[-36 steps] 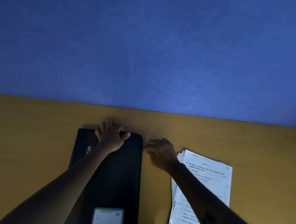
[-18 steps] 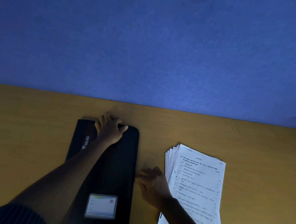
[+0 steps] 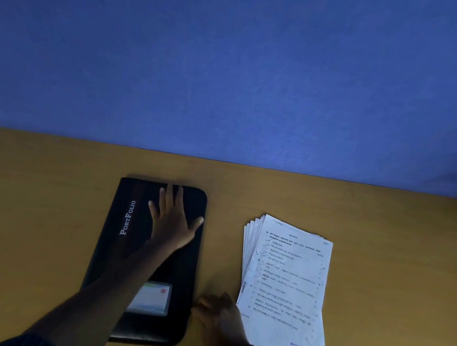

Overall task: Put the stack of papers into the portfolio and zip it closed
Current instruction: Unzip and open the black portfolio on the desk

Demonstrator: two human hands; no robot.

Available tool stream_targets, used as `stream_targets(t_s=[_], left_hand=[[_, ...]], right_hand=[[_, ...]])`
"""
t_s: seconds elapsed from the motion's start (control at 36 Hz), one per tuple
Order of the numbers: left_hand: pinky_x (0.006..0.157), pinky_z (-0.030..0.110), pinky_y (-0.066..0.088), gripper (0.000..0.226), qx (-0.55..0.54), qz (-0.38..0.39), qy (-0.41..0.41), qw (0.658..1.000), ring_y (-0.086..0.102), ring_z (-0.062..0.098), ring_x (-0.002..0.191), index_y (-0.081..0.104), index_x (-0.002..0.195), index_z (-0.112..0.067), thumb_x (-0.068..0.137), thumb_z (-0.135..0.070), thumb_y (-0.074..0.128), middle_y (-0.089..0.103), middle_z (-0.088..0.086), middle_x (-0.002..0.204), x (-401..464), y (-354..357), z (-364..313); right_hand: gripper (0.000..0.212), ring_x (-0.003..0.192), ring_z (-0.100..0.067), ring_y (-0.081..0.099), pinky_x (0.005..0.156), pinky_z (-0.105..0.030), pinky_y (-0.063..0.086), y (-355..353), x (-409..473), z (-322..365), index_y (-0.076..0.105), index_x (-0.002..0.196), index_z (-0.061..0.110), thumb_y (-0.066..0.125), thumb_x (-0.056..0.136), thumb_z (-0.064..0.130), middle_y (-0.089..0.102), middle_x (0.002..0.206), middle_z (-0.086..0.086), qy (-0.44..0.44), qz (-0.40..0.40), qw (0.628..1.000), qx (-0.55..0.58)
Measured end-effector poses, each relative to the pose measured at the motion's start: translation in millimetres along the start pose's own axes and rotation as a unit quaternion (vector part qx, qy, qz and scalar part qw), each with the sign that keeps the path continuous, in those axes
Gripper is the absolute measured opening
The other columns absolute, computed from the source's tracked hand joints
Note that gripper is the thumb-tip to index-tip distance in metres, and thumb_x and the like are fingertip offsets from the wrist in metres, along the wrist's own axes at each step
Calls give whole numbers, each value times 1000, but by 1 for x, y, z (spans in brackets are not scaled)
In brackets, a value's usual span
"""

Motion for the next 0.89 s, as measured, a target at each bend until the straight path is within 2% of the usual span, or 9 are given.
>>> stream_targets(t_s=[0.22, 0.33, 0.42, 0.47, 0.58, 0.67, 0.75, 0.81, 0.89], left_hand=[[116, 77, 5, 143, 68, 81, -69, 992, -25, 41, 153, -30, 156, -18, 65, -92, 51, -43, 11, 161, -111, 36, -9], [114, 78, 16, 146, 43, 101, -148, 983, -19, 48, 153, -32, 155, -16, 68, -85, 63, -42, 16, 160, -133, 34, -14], [113, 78, 18, 137, 34, 143, -142, 979, -19, 52, 151, -28, 156, -11, 78, -75, 65, -33, 17, 164, -129, 27, -16], [112, 78, 19, 135, 26, 166, -138, 976, -18, 55, 150, -24, 157, -9, 79, -69, 69, -30, 16, 165, -125, 21, -16], [111, 76, 27, 131, 39, 175, -127, 975, -11, 57, 150, -19, 158, -6, 80, -67, 68, -24, 17, 167, -122, 13, -17], [109, 73, 34, 128, 50, 167, -115, 978, -5, 57, 151, -15, 159, -6, 81, -68, 66, -21, 17, 168, -122, 9, -17], [107, 70, 39, 127, 53, 165, -105, 979, -2, 58, 151, -14, 159, -6, 81, -69, 65, -19, 18, 168, -121, 2, -18], [106, 68, 42, 126, 56, 167, -98, 979, 0, 59, 150, -13, 160, -5, 82, -69, 64, -17, 20, 168, -121, -3, -18], [106, 66, 44, 124, 52, 163, -88, 981, 2, 60, 150, -11, 160, -6, 83, -68, 63, -15, 21, 169, -120, -10, -19]], right_hand=[[14, 69, -13, 72, 66, -25, 56, -1, -3, 8, 81, 80, 26, 82, 68, 18, 78, 81, 10, 61, 22, 998, -2], [9, 66, -20, 73, 60, -27, 57, -2, -3, 10, 79, 84, 21, 71, 83, 16, 79, 85, 4, 93, 20, 995, 35], [31, 79, -25, 76, 69, -37, 62, -2, -2, 10, 79, 96, 18, 48, 99, 24, 80, 104, 1, 105, 26, 994, 31], [34, 79, -28, 76, 69, -39, 63, -1, -2, 11, 78, 97, 17, 46, 101, 26, 80, 107, 0, 98, 20, 994, 33], [14, 63, -23, 74, 55, -29, 59, -2, -15, 14, 79, 80, 18, 69, 89, 25, 80, 87, 2, 74, 33, 997, 13], [17, 63, -29, 71, 58, -34, 59, 2, -28, 22, 76, 80, 17, 66, 89, 26, 77, 87, 0, 67, 43, 997, 7], [18, 45, -24, 63, 42, -25, 49, 3, -41, 35, 67, 66, 19, 68, 82, 26, 69, 67, 4, 53, 7, 998, 27], [20, 45, -23, 63, 44, -24, 46, 7, -48, 44, 66, 69, 19, 61, 87, 24, 69, 68, 1, 51, -7, 998, 47], [19, 42, -16, 60, 46, -20, 30, 10, -53, 56, 67, 70, 19, 78, 83, 25, 66, 63, 4, 46, -16, 998, 29]])
Point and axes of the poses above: each hand's wrist, its own x-axis towards the middle knuckle, its own y-axis out of the palm, z = x × y, the point moved 2 cm from there along x, towards the middle knuckle
